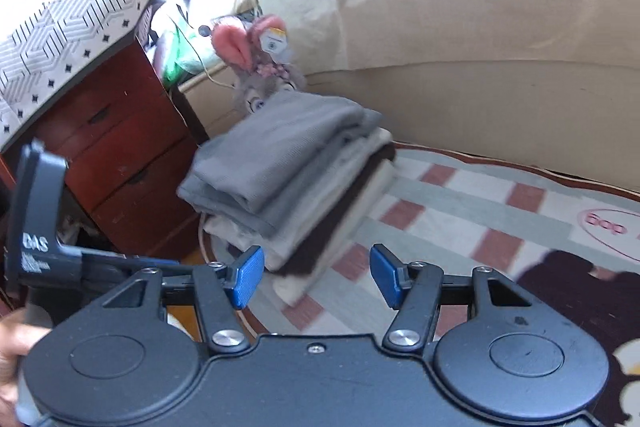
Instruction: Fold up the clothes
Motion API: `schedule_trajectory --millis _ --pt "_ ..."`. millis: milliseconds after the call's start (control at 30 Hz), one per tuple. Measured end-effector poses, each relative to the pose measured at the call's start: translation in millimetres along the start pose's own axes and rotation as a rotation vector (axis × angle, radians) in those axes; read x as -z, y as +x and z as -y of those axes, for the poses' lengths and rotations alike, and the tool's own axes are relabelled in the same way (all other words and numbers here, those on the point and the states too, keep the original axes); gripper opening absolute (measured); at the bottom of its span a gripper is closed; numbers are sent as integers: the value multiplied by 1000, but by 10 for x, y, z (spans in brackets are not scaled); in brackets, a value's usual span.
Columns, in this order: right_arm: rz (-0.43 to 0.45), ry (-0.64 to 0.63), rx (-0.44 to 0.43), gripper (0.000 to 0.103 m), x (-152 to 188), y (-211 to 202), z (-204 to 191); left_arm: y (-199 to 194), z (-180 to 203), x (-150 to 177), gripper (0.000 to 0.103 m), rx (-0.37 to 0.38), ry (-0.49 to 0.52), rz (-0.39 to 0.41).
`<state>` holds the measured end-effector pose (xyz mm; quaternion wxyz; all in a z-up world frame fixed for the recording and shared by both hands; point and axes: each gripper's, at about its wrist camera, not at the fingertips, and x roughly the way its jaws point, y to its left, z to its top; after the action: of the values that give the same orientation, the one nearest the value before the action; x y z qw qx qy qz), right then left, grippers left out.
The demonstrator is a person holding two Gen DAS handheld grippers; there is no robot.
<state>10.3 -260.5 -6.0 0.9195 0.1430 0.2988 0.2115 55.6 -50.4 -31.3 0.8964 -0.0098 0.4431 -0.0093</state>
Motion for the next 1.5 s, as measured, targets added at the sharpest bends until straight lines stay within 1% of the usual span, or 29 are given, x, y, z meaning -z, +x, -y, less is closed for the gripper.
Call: schedule_trajectory --millis 100,133,200,267,333,400,467,533,567,633,933,1133,1233,1500 --pt "7 -6 35 64 90 -164 78 -63 257 79 103 -22 58 -12" --pt "15 0 28 64 114 -225 111 -101 340 114 103 -29 74 -8" --pt "42 14 -6 64 156 -358 165 -170 445 186 103 -13 80 -1" --pt "48 8 -15 65 184 -476 178 -217 510 265 103 -9 84 -2" --pt "37 -8 13 65 189 -552 165 -249 575 337 103 -33 103 -14" --pt "28 -28 30 65 199 -615 155 -275 615 396 103 -39 106 -25" --pt "28 -39 13 65 218 -666 159 -291 641 443 103 -48 103 -21" --pt "36 -14 -12 66 232 -705 182 -284 668 481 103 -54 110 -26" --pt "33 -3 -15 66 239 -715 185 -276 682 498 103 -57 116 -30" --pt "28 -9 5 67 257 -722 163 -267 707 517 103 -56 123 -36" --pt "-3 8 65 67 289 -666 145 -339 758 515 103 -62 148 -13" --pt "-6 11 55 67 296 -641 131 -326 774 543 103 -64 165 -9" --pt "-10 16 57 67 299 -631 133 -343 812 565 103 -77 189 5" --pt "-13 15 65 67 310 -636 138 -386 822 583 103 -93 204 24"
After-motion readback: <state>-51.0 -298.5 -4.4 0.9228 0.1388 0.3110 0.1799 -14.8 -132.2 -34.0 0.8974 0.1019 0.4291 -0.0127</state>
